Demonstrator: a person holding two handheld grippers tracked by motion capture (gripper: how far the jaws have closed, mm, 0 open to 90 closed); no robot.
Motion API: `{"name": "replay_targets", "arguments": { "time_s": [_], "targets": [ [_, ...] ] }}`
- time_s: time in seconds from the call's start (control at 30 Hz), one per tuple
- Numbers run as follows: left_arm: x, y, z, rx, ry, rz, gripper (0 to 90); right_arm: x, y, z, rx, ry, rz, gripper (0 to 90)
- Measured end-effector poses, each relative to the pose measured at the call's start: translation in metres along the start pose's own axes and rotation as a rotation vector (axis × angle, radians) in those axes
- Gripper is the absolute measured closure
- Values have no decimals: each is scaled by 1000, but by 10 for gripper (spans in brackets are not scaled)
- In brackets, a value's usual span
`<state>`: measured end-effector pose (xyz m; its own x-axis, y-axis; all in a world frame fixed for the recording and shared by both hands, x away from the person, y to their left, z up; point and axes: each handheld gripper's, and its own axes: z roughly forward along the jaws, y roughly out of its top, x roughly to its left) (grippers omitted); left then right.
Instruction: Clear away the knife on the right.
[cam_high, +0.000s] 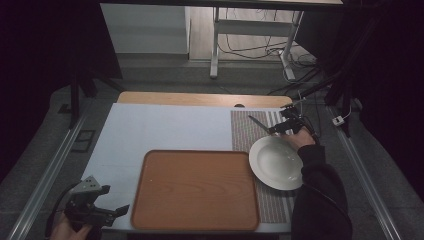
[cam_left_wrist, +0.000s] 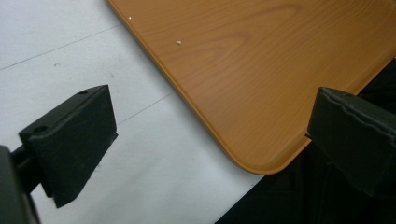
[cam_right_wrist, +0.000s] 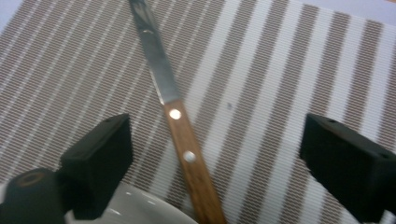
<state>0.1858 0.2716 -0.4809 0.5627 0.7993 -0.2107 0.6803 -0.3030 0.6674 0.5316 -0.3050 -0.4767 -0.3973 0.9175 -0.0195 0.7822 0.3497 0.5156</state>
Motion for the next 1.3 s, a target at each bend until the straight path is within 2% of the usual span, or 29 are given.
{"name": "replay_targets", "arguments": {
  "time_s": [0.1, 0.23, 0.3, 0.43, 0.6, 0.67, 0.73, 0.87, 0.97, 1.07, 1.13, 1.3],
  "targets": [
    [0, 0, 0, 1, -1, 0, 17, 6, 3, 4, -1, 4, -8, 0],
    [0, 0, 0, 2, -1, -1, 16, 11, 6, 12, 1, -19, 0, 0],
    [0, 0, 0, 1, 0, -2, 17, 11, 7, 17, 16, -7, -3, 0],
    [0, 0, 0, 0, 1, -3, 17, 9, 4, 27, 41, -19, -12, 14],
    [0, 0, 0, -1, 1, -4, 17, 8, 2, 32, 48, -5, -57, 172],
    [0, 0, 0, -1, 0, -5, 17, 9, 3, 29, 44, 7, -76, 283],
    [0, 0, 0, -1, -1, -5, 17, 10, 3, 27, 42, 10, -103, 348],
    [0, 0, 0, -1, 3, -4, 17, 11, 4, 26, 44, 43, -119, 506],
    [0, 0, 0, -1, 0, -5, 17, 11, 5, 24, 42, 44, -136, 643],
    [0, 0, 0, -1, 1, -4, 17, 10, 4, 24, 42, 62, -145, 733],
    [0, 0, 0, 1, 1, -3, 17, 8, 4, 23, 45, 68, -145, 768],
    [0, 0, 0, 1, 1, -2, 17, 7, 4, 23, 53, 66, -148, 774]
  ]
}}
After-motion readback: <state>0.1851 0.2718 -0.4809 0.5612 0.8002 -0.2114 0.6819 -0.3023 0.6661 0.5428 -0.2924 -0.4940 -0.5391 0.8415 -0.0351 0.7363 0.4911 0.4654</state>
